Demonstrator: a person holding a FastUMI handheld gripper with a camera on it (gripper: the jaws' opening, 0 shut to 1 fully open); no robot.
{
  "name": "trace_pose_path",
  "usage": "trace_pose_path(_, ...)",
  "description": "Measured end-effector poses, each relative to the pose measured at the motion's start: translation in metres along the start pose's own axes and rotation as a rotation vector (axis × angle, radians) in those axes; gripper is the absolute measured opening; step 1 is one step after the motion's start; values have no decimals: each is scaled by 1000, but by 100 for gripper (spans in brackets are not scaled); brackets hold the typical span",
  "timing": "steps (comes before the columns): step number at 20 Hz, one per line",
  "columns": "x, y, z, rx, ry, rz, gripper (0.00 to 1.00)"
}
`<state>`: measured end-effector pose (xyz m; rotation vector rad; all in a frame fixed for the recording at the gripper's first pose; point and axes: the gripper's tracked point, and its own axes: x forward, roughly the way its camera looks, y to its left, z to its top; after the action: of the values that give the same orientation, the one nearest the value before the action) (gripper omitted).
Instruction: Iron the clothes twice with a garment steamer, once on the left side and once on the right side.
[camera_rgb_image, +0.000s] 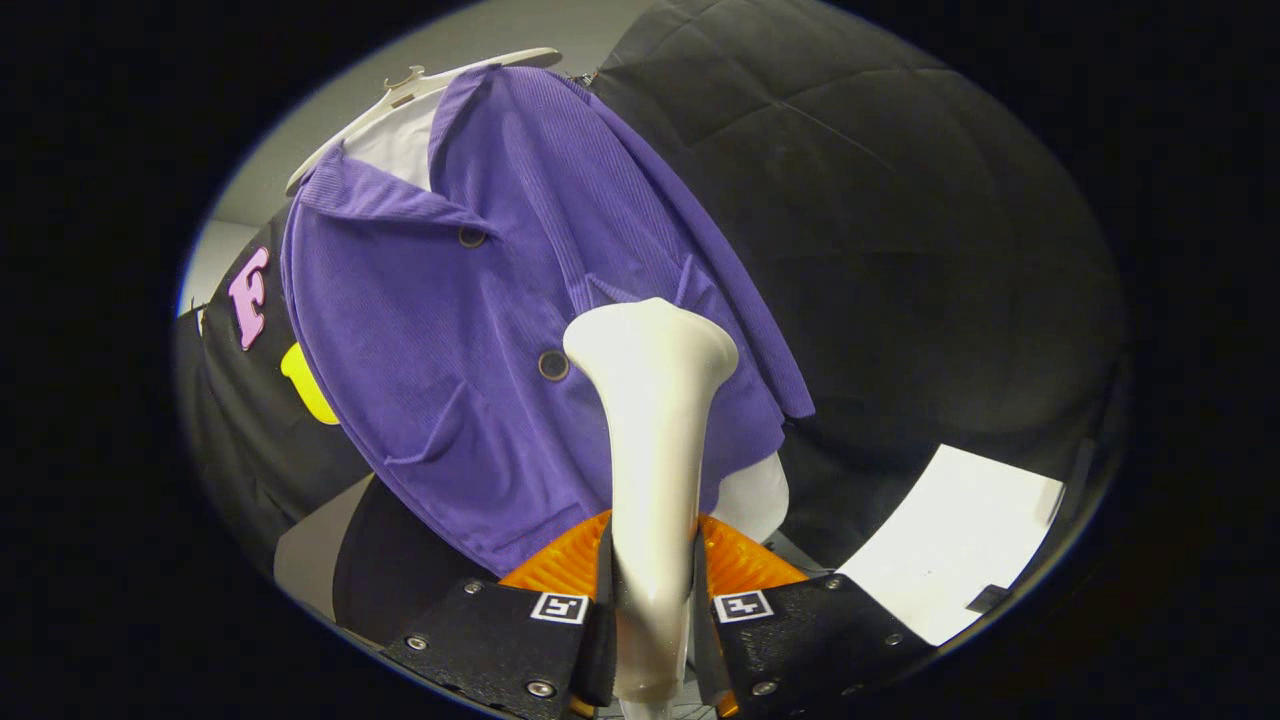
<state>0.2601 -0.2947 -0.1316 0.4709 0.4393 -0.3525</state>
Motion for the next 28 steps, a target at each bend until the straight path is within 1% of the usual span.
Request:
trace_pose_path(9, 8, -23, -109, -14, 187, -45, 31)
trace_pose_path(12, -8, -18, -129, -35, 213, -38, 31)
trace_pose_path(14, -23, -8, -132, -46, 205, -15, 32)
trace_pose_path(19, -91, 41, -126, -129, 149, 87, 31)
trace_pose_path(22, -143, 79, -120, -174, 83, 187, 31)
trace_pose_path(24, -177, 97, -118, -222, 46, 238, 31)
trace_pose_path(25, -195, 106, -116, -236, 24, 259, 31)
trace_pose_path(28, -247, 130, -104, -256, -103, 308, 32)
